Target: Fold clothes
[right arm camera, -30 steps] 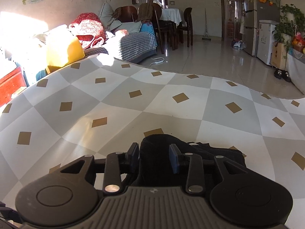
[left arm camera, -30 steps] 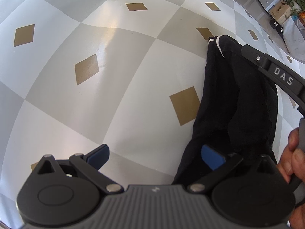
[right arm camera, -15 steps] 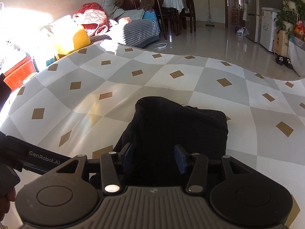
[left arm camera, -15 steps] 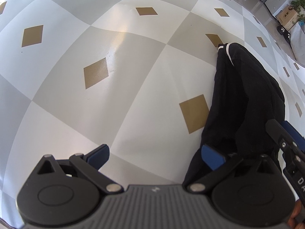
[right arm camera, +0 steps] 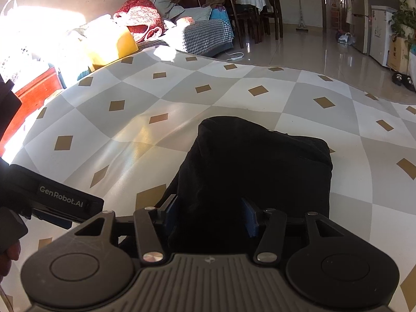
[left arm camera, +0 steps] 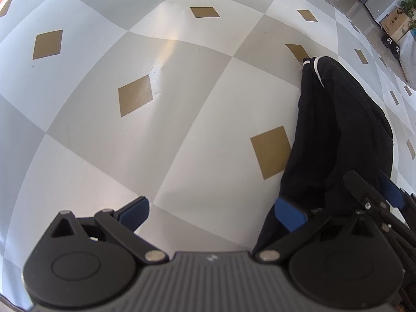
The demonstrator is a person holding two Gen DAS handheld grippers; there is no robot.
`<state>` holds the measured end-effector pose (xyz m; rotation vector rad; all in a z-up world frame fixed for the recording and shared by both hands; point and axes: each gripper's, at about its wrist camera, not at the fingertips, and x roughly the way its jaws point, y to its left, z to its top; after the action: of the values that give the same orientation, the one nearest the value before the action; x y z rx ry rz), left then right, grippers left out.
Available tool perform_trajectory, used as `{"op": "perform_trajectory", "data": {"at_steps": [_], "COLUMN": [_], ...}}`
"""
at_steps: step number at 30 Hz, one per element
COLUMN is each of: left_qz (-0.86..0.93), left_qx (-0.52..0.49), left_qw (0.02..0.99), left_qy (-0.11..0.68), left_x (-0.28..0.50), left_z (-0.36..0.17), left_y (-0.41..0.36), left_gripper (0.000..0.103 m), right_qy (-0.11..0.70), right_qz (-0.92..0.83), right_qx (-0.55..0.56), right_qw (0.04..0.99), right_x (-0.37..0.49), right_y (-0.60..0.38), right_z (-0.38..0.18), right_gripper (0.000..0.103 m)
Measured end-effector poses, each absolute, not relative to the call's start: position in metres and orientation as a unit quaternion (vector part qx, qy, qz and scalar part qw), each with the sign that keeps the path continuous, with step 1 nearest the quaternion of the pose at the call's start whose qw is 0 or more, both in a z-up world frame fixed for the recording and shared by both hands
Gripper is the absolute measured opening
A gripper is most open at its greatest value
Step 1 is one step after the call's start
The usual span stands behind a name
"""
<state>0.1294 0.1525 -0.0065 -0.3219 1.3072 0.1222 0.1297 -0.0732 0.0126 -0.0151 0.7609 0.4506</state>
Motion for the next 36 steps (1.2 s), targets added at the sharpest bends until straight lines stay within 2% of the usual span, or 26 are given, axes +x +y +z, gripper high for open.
{"op": "perform_trajectory", "data": {"at_steps": [6, 8, 10, 12, 16, 21, 24, 25, 30, 36], "left_qz": [0.053, 0.052, 0.050, 0.048, 0.051, 0.060, 0.070, 0.073, 0.078, 0.056], "left_qx": [-0.142, -0.140, -0.140, -0.145, -0.160, -0.170, -0.178, -0.179, -0.183, -0.189], "left_qw": [0.776, 0.775, 0.773, 0.769, 0.762, 0.762, 0.767, 0.770, 0.781, 0.801], "left_qy": [0.612, 0.615, 0.617, 0.621, 0.625, 0.622, 0.612, 0.608, 0.592, 0.566], "left_x": [0.128, 0.126, 0.126, 0.125, 0.123, 0.121, 0.121, 0.121, 0.122, 0.133], "left_z": [-0.011, -0.013, -0.015, -0.016, -0.019, -0.016, -0.011, -0.009, 0.000, 0.018], "left_y": [0.150, 0.149, 0.149, 0.150, 0.155, 0.162, 0.168, 0.170, 0.176, 0.173], "left_gripper": [0.103, 0.103, 0.103, 0.103, 0.103, 0.103, 0.103, 0.103, 0.103, 0.103], "right_qy": [0.377, 0.377, 0.373, 0.356, 0.296, 0.256, 0.255, 0.260, 0.262, 0.272], "right_qz": [0.223, 0.219, 0.212, 0.201, 0.175, 0.212, 0.231, 0.241, 0.264, 0.280], "right_qx": [-0.002, -0.011, -0.030, -0.064, -0.139, -0.243, -0.263, -0.263, -0.277, -0.297], "right_qw": [0.899, 0.900, 0.903, 0.910, 0.929, 0.911, 0.901, 0.897, 0.886, 0.872], "right_x": [0.128, 0.126, 0.122, 0.116, 0.101, 0.083, 0.078, 0.078, 0.075, 0.076], "right_y": [-0.071, -0.067, -0.063, -0.055, -0.038, -0.009, -0.001, 0.001, 0.010, 0.018], "right_z": [0.008, 0.008, 0.010, 0.014, 0.027, 0.019, 0.007, 0.004, -0.005, -0.017], "right_gripper": [0.049, 0.041, 0.025, 0.016, 0.013, 0.013, 0.015, 0.022, 0.038, 0.050]}}
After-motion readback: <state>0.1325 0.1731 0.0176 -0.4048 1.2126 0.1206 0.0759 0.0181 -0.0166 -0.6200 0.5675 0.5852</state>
